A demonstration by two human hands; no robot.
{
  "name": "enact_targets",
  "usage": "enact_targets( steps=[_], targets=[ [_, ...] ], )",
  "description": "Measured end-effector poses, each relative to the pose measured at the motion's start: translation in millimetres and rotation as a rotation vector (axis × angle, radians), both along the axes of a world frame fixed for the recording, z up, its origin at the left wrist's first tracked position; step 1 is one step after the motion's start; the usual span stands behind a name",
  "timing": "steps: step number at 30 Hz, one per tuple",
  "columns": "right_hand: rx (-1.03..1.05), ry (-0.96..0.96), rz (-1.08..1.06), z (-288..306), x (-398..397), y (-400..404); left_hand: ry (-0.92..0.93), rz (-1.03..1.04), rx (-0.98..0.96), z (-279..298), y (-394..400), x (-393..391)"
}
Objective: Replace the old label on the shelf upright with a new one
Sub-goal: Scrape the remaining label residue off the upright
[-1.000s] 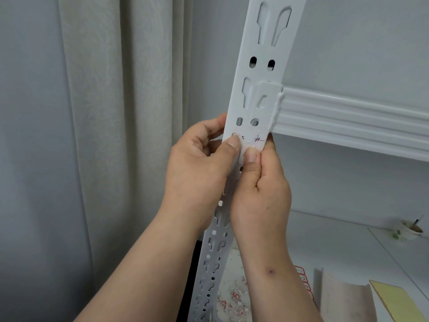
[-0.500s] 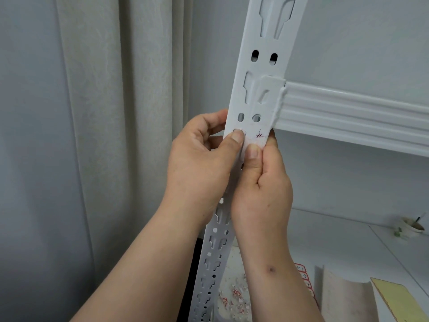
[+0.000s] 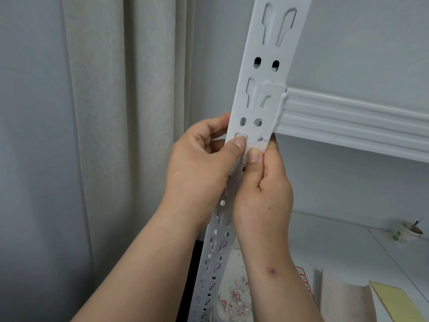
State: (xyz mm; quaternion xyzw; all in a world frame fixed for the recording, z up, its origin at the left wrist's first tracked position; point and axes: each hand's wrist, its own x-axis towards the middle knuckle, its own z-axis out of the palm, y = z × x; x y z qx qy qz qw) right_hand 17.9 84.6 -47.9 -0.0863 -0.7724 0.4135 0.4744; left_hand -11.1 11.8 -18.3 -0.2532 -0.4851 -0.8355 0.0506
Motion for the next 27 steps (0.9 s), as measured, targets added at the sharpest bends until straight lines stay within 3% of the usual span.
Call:
enact_targets(
  steps=[15,27],
  targets=[
    [-0.025,-0.006,0.008,2.1,-0.4,-1.2,0.01,0.111,-0.102,1.5,4.2,2.7],
    [0.004,-0.015,0.008,1.6,1.4,-0.9,-0.028,0.031,-0.017,-2.6,2.4,4.1]
  ],
)
